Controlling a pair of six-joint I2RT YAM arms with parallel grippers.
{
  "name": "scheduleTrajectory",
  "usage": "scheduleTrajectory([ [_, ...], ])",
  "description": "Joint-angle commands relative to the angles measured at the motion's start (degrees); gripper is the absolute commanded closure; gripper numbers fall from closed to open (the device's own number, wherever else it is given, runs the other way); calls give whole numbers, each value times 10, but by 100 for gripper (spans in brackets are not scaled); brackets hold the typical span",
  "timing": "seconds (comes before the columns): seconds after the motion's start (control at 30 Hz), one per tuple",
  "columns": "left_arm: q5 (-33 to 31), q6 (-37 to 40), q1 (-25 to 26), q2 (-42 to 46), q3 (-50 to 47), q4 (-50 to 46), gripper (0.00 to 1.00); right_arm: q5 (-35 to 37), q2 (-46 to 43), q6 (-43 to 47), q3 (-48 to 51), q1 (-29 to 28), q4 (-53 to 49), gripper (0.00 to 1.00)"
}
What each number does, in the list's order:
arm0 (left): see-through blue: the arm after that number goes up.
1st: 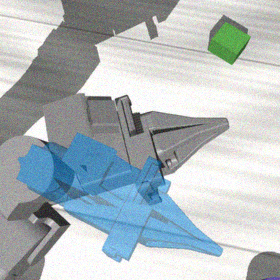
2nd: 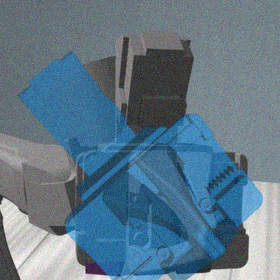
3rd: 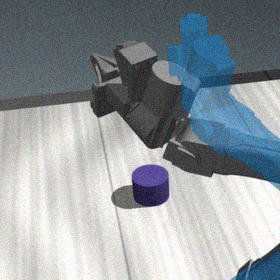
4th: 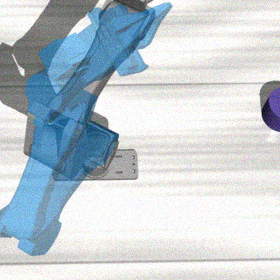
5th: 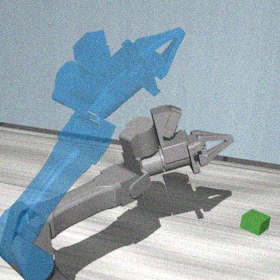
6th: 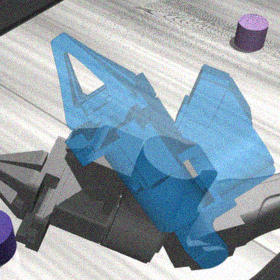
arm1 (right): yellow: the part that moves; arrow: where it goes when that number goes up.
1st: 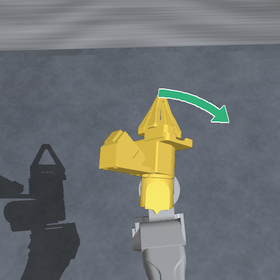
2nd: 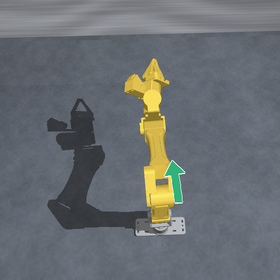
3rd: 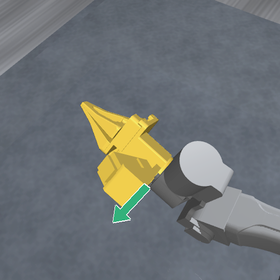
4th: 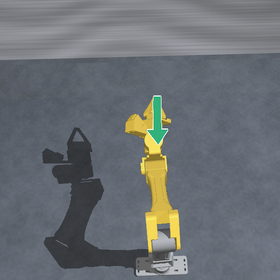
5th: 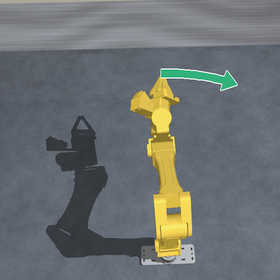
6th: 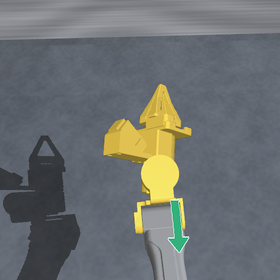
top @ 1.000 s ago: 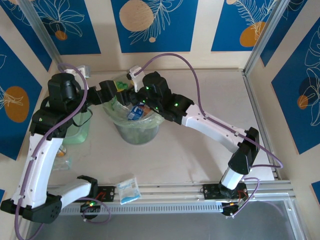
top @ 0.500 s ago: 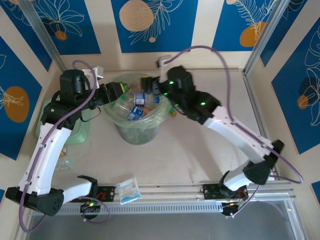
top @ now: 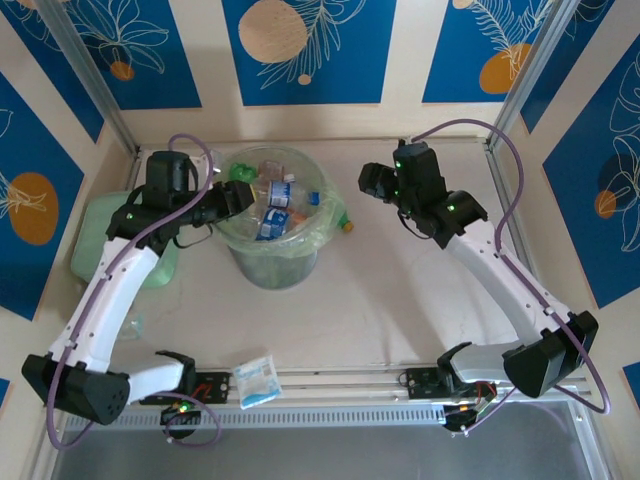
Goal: Put the plastic bottles in the bin
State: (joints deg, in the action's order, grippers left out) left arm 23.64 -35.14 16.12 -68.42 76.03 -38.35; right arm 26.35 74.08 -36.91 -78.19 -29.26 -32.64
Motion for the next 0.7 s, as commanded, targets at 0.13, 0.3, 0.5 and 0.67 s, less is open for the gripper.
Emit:
scheduleTrajectory([
  [0.13, 10, -10, 1, -5, 34, -21, 51, -55, 16, -10, -18, 28, -19, 26],
  [0.3, 18, 2, 1, 24, 135, -32, 37, -120, 77, -15, -12, 75, -17, 23],
  [0.5, -5, 20, 1, 57, 193, -55, 33, -221, 212, 23, -57, 108, -20, 18],
  [0.67, 25, 8, 1, 107, 119, -2, 33, -269, 316, 78, -124, 103, -23, 12],
])
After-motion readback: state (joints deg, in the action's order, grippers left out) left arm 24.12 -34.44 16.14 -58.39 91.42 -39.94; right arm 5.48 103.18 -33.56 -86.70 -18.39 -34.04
